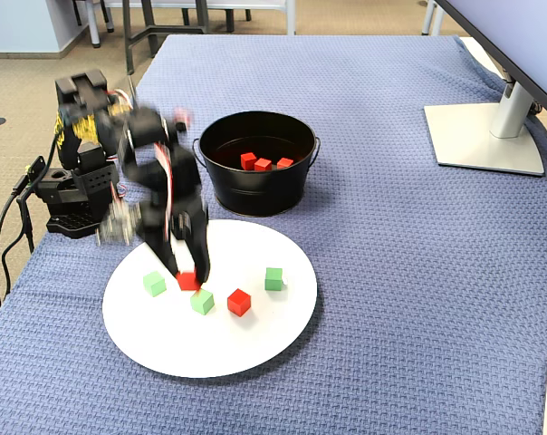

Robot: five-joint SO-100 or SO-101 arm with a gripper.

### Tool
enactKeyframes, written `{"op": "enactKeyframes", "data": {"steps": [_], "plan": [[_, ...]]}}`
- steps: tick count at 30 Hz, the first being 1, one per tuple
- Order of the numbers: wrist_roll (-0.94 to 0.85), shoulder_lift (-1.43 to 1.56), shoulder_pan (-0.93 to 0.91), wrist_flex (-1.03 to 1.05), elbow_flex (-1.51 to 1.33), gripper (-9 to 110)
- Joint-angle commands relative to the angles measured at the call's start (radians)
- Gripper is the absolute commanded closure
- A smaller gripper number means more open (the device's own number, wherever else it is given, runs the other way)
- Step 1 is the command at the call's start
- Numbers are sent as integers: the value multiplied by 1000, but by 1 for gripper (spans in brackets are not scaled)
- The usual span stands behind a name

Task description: Pick up the red cubes from the white plate and place them in the black recipient

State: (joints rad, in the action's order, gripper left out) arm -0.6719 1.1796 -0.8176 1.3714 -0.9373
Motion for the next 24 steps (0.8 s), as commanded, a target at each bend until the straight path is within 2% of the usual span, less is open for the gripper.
{"op": "enactKeyframes", "data": {"steps": [1,13,19,20,22,24], "plan": [[74,270,110,51,2,102],[380,569,727,-63,-330,102],[446,614,968,-106,-485,102],[433,621,996,-103,-503,96],[408,629,1020,-87,-518,71],[410,623,986,-80,-491,66]]}}
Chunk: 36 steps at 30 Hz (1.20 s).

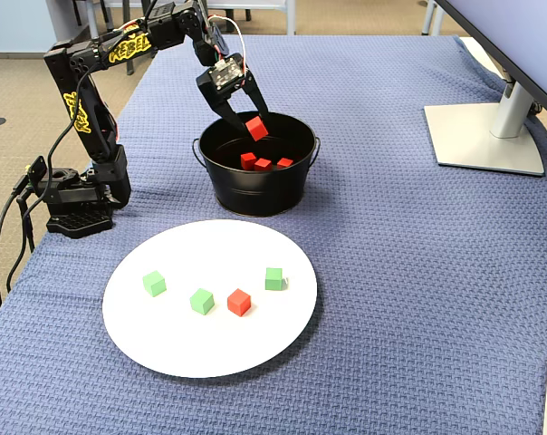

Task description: Pick up the red cubes from the white plate and place them in the black recipient

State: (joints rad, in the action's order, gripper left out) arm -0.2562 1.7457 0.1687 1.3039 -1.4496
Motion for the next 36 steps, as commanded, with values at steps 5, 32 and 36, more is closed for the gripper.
{"op": "enactKeyframes", "data": {"steps": [5,32,36], "plan": [[-38,-32,-213,48,179,65],[-141,-838,-853,38,701,74],[-123,-873,-841,89,730,75]]}}
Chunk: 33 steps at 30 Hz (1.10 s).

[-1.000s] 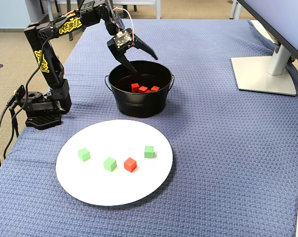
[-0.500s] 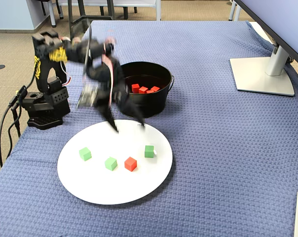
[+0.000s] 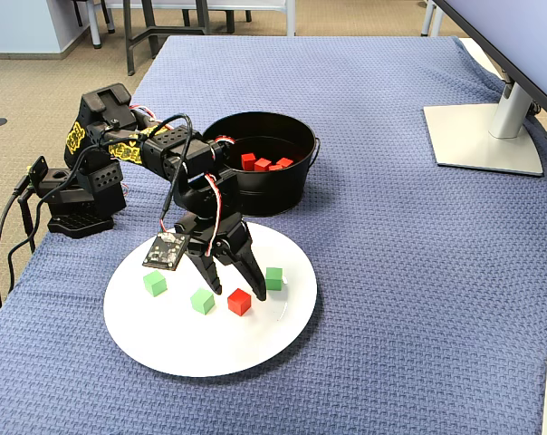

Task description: Pick up the red cubes from the white plate and place them in the black recipient

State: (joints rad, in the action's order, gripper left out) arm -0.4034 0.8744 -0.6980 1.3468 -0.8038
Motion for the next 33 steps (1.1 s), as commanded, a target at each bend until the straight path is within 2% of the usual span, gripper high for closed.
{"op": "enactKeyframes", "data": {"steps": [1,17,33], "plan": [[31,-14,28,63,103,75],[130,-273,84,264,495,77],[94,-371,64,273,597,78]]}}
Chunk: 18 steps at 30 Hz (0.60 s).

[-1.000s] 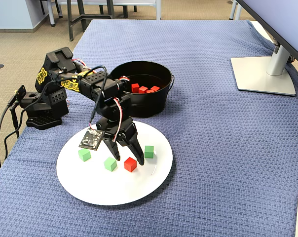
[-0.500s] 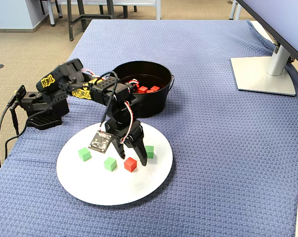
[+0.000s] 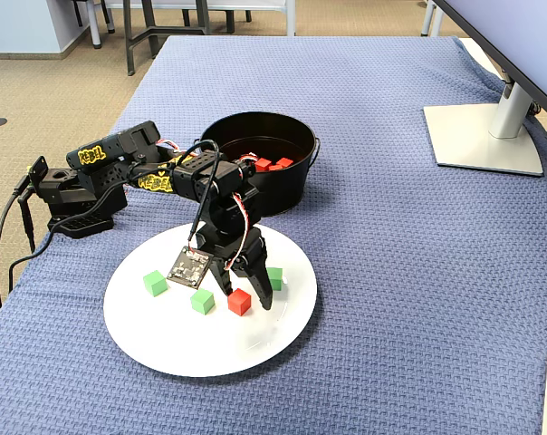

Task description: Pick up the red cubes from the white plate and place them in the black recipient

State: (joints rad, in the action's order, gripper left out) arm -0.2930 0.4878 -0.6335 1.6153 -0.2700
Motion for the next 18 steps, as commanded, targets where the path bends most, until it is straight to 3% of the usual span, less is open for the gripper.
{"op": "enactKeyframes", "data": {"steps": [1,5,9,18], "plan": [[-18,8,0,5,71,79],[-20,-14,-2,11,101,85],[0,-8,-3,11,101,100],[-3,135,-25,-5,66,102]]}}
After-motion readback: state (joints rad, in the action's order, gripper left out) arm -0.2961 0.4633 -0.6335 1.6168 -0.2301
